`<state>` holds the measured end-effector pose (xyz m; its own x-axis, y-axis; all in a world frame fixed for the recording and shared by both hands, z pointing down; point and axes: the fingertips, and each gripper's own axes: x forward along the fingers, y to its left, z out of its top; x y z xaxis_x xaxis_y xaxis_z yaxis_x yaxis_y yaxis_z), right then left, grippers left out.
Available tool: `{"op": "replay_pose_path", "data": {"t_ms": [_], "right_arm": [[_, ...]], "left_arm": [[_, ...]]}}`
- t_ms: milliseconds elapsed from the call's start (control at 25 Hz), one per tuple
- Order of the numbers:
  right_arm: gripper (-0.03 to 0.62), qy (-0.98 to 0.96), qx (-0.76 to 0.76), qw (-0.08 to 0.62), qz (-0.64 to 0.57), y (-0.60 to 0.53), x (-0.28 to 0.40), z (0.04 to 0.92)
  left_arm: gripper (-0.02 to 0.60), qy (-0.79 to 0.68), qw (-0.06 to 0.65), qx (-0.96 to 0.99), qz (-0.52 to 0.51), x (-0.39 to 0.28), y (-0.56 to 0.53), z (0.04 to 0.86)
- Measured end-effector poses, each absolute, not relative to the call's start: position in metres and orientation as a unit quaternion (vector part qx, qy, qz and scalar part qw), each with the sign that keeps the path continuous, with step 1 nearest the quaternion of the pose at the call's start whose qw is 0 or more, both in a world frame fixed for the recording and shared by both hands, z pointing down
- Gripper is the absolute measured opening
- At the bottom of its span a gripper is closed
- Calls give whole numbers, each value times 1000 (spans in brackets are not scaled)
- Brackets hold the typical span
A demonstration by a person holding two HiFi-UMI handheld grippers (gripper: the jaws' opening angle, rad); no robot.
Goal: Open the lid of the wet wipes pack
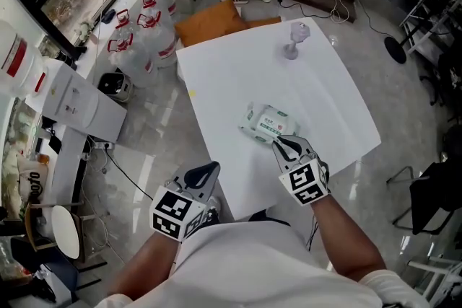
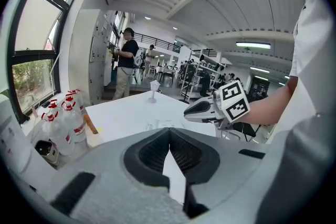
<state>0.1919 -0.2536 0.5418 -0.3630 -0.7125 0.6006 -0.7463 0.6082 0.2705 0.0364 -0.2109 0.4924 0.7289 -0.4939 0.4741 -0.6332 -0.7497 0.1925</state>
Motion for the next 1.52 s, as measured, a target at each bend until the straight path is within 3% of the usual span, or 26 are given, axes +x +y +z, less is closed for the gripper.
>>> {"op": "replay_pose_path", "data": {"t_ms": [400,1400,1520], "right_arm": [[54,-805,380,456,2,-293,194,626],[95,-793,348,500,-2,-310,195,668],[149,-791,354,499,-2,-313,198,666]], "left_arm": [[8,-345,195,895,206,16,-207,502],[8,-366,205,878,229,10,-202,513],[8,-365,204,879,229,11,-204,512]]}}
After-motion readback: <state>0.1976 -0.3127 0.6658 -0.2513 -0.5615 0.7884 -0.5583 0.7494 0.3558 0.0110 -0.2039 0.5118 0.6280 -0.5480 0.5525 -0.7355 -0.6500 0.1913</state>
